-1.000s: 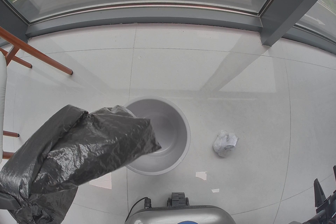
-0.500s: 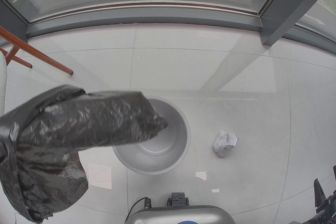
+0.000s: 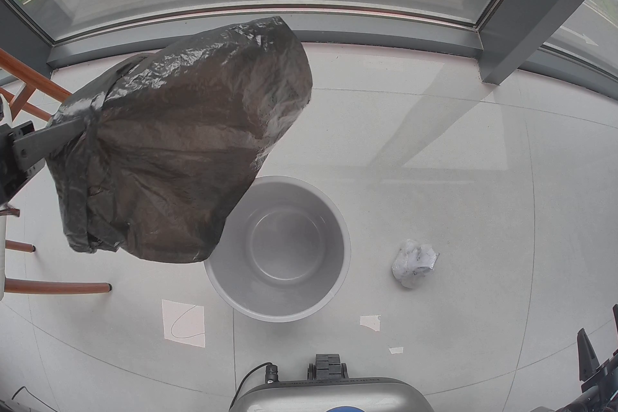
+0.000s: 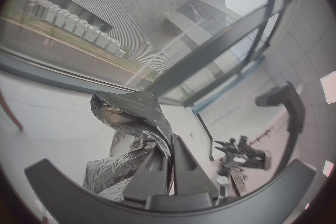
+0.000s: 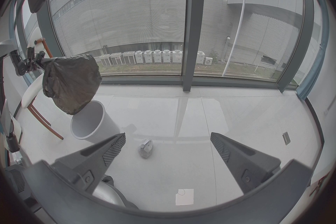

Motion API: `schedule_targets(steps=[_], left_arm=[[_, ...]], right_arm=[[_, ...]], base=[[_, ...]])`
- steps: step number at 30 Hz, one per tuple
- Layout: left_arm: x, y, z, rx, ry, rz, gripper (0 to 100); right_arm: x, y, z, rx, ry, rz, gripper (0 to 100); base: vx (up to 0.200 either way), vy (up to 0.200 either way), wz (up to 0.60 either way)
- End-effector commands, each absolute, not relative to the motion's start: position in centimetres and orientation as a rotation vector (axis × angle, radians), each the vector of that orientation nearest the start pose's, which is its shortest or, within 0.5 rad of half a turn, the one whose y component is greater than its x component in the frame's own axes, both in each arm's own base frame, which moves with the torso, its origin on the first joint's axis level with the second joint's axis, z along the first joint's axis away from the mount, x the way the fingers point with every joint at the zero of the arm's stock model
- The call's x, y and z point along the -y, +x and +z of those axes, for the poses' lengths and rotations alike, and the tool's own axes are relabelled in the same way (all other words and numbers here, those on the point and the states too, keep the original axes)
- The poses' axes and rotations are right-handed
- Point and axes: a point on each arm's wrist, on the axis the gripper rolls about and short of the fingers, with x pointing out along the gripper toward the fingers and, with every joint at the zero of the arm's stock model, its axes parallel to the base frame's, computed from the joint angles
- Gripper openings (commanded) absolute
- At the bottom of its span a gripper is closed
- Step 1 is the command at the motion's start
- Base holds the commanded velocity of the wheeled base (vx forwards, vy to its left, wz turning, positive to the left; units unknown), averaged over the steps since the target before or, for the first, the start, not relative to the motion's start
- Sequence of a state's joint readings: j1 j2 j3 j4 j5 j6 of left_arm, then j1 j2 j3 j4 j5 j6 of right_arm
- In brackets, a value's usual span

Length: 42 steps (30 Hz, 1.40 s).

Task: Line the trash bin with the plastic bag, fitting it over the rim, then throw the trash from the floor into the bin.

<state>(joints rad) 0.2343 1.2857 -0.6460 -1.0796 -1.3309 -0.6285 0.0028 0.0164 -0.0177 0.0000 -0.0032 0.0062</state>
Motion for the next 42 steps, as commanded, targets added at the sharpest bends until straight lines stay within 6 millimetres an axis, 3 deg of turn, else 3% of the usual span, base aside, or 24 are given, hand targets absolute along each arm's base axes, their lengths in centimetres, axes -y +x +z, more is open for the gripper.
schedule_targets(steps=[1,4,6,8,11,12,14,16,17,19,23,24,25,28,29,30,33,38,42], left_arm=[[-0.5,21.8,25.4,-0.056,-0.404,-0.997,0],[-0.8,22.8,25.0,-0.037,-0.456,-0.86,0],[-1.2,25.1,23.9,-0.044,-0.485,-0.765,0],[-0.2,27.0,23.4,-0.039,-0.454,-0.758,0],[3.2,28.9,22.5,-0.054,-0.474,-0.761,0],[6.8,30.0,22.4,-0.039,-0.496,-0.746,0],[11.8,29.2,23.8,-0.016,-0.537,-0.829,0],[15.0,27.2,25.1,-0.07,-0.579,-0.949,0],[15.0,27.2,25.1,-0.07,-0.579,-0.949,0],[13.9,23.0,28.5,-0.131,-0.572,-1.017,0],[11.1,16.6,31.8,-0.296,-0.543,-1.089,0],[10.9,16.2,32.0,-0.307,-0.54,-1.087,0],[9.8,14.3,32.4,-0.366,-0.51,-1.069,0],[8.0,11.1,32.6,-0.441,-0.426,-1.051,0],[8.0,11.1,32.6,-0.441,-0.426,-1.051,0],[7.0,9.5,32.4,-0.473,-0.374,-1.047,0],[6.3,8.2,32.6,-0.474,-0.308,-1.054,0],[5.6,7.0,35.7,-0.396,-0.299,-1.092,0],[5.5,5.8,36.6,-0.446,-0.292,-1.169,0]], right_arm=[[0.0,-2.3,7.6,0.002,0.006,0.0,100],[0.0,-2.3,7.6,0.002,0.006,0.0,100],[0.0,-2.3,7.6,0.002,0.006,0.0,100],[0.0,-2.3,7.6,0.002,0.006,0.0,100],[0.0,-2.3,7.6,0.002,0.006,0.0,100],[0.0,-2.3,7.6,0.002,0.006,0.0,100],[0.0,-2.3,7.6,0.002,0.006,0.0,100],[0.0,-2.3,7.6,0.002,0.006,0.0,100],[0.0,-2.3,7.6,0.002,0.006,0.0,100],[0.0,-2.3,7.6,0.002,0.006,0.0,100],[0.0,-2.3,7.6,0.002,0.008,0.0,100],[0.0,-2.3,7.6,0.002,0.008,0.0,100],[0.0,-2.3,7.6,0.002,0.006,0.0,100],[0.0,-2.3,7.6,0.002,0.006,0.0,100],[0.0,-2.3,7.6,0.002,0.006,0.0,100],[0.0,-2.3,7.6,0.002,0.008,0.0,100],[0.0,-2.3,7.6,0.002,0.008,0.0,100],[0.0,-2.3,7.6,0.002,0.008,0.0,100],[0.0,-2.3,7.6,0.002,0.008,0.0,100]], base=[[0.0,0.0,0.0],[0.0,0.0,0.0],[0.0,0.0,0.0],[0.0,0.0,0.0],[0.0,0.0,0.0],[0.0,0.0,0.0],[0.0,0.0,0.0],[0.0,0.0,0.0],[0.0,0.0,0.0],[0.0,0.0,0.0],[0.0,0.0,0.0],[0.0,0.0,0.0],[0.0,0.0,0.0],[0.0,0.0,0.0],[0.0,0.0,0.0],[0.0,0.0,0.0],[0.0,0.0,0.0],[0.0,0.0,0.0],[0.0,0.0,0.0]])
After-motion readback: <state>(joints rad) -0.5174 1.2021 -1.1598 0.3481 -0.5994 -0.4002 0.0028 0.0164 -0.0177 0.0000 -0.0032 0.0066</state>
